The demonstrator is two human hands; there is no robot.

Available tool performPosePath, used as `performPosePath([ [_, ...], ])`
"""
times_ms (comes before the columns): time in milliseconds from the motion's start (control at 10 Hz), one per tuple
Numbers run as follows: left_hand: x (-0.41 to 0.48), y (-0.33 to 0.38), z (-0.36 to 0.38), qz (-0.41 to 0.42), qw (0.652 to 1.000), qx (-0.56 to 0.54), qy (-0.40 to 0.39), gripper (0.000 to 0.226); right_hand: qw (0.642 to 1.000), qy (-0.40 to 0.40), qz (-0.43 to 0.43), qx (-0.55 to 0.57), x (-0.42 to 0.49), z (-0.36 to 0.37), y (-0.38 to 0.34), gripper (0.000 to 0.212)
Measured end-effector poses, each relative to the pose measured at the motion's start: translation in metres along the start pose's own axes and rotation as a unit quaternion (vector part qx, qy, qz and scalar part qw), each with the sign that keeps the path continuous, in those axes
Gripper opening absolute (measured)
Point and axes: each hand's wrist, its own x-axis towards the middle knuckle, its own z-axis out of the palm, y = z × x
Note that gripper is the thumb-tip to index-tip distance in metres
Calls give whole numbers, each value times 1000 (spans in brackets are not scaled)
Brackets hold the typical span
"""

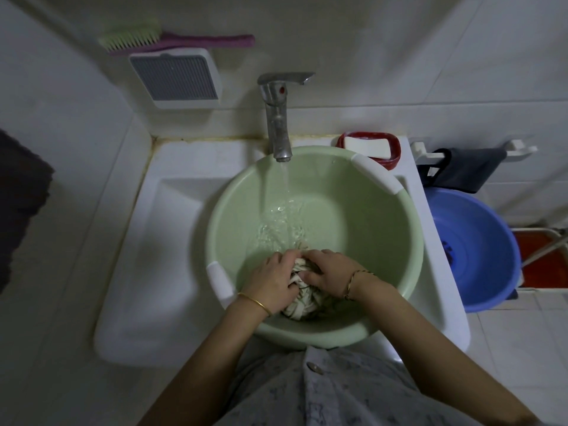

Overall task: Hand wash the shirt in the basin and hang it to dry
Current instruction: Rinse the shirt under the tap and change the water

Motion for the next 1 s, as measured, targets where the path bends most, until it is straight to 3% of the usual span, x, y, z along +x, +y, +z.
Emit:
performPosePath([
  [1000, -2, 3, -4, 4, 999, 27, 17, 56, 1000, 6, -1, 1, -2, -3, -2, 51],
])
